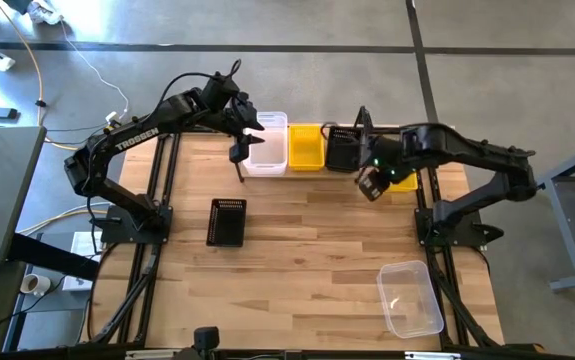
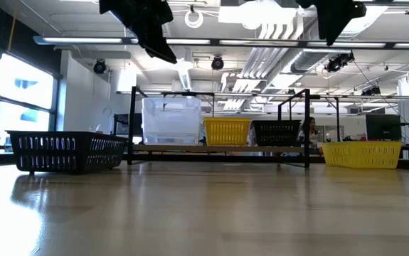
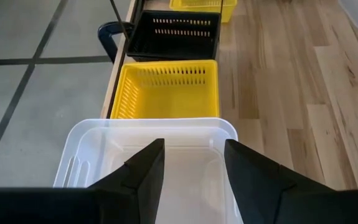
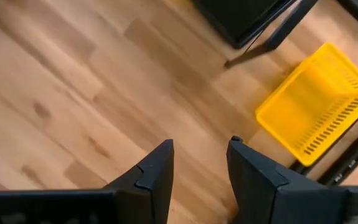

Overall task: Stack baskets on shelf by color
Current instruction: Stack the yellow bin on the yellow bin on the shelf

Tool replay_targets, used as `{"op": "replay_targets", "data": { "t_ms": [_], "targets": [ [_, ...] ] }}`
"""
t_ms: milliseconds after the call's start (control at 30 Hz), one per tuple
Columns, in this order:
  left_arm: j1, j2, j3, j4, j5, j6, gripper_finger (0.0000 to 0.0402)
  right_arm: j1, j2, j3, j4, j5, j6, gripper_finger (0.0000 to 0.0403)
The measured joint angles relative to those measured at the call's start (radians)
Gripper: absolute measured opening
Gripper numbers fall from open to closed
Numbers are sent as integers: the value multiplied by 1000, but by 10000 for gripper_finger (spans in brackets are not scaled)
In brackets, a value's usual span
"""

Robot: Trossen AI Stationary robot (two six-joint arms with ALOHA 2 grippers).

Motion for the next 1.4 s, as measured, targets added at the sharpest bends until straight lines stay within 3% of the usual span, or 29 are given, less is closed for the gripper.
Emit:
{"op": "replay_targets", "data": {
  "t_ms": [333,633,967,1400],
  "targets": [
    [0,0,0,0,0,-2,157,136,0,-5,-30,30,53,134],
    [-23,0,-1,1,0,9,157,193,-10,-263,-32,2,49,134],
    [-42,0,-1,3,0,9,157,24,-93,-503,37,-46,-194,134],
    [-45,0,-1,4,-3,8,156,-224,-98,-629,134,-68,-633,134]
  ]
}}
